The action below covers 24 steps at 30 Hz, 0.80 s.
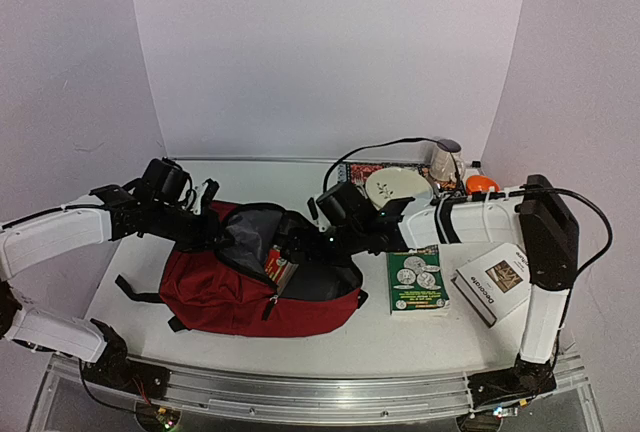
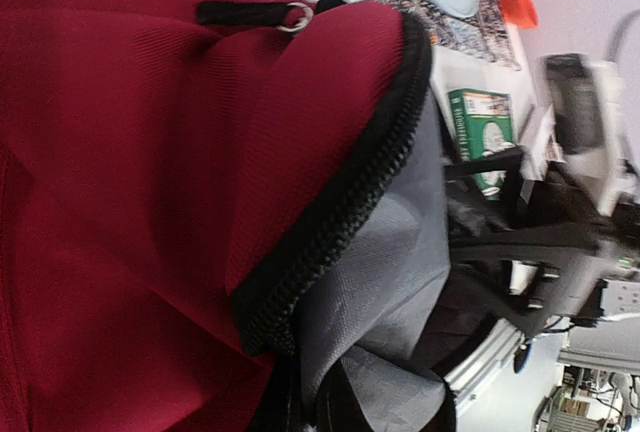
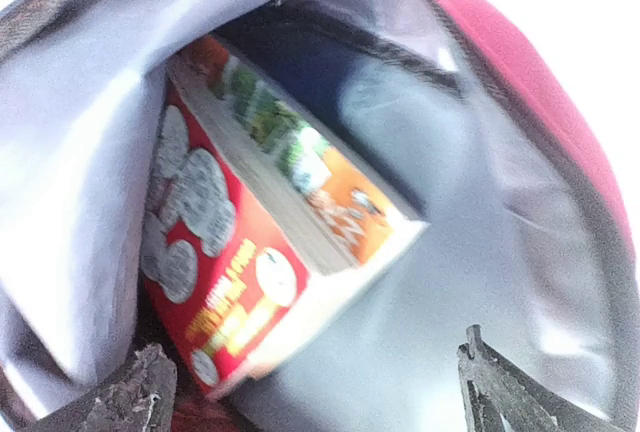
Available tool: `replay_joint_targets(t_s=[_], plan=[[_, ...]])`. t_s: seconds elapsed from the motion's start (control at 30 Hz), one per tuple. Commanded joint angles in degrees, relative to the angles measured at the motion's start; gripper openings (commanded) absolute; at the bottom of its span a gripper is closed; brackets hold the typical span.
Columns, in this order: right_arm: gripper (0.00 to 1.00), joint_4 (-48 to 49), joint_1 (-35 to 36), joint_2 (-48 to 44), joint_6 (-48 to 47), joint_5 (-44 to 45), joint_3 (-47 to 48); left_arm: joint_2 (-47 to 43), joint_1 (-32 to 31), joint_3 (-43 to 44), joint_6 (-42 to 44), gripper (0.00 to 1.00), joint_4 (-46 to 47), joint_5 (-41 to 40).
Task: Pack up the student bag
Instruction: Place the largest pocket of the bag in the student bag.
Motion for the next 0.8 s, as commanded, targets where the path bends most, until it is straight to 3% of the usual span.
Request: replay_joint_targets(t_s=[0.0,0.3,0.57,0.77], plan=[[0.98,-10.3,-0.2,-7.2,-6.8,8.6,-0.7,2.8,0.1,-1.8,0.0,0.02,2.8,-5.3],[0.98,-19.4,-7.5,-16.8,-8.5,16.9,-8.6,9.7,0.6,-3.5,-1.4,0.07,2.8,-13.9],[0.98,-21.0,-16.4,-23.5,-7.8,16.8,-19.1,11.2,1.8,0.0,-0.2,0.14,-6.2,-29.9],[0.98,-22.3,-22.8,-23.8,-7.1,15.6,-23.9,10.3,2.7,2.5,0.9,0.20,-9.6,-36.7]])
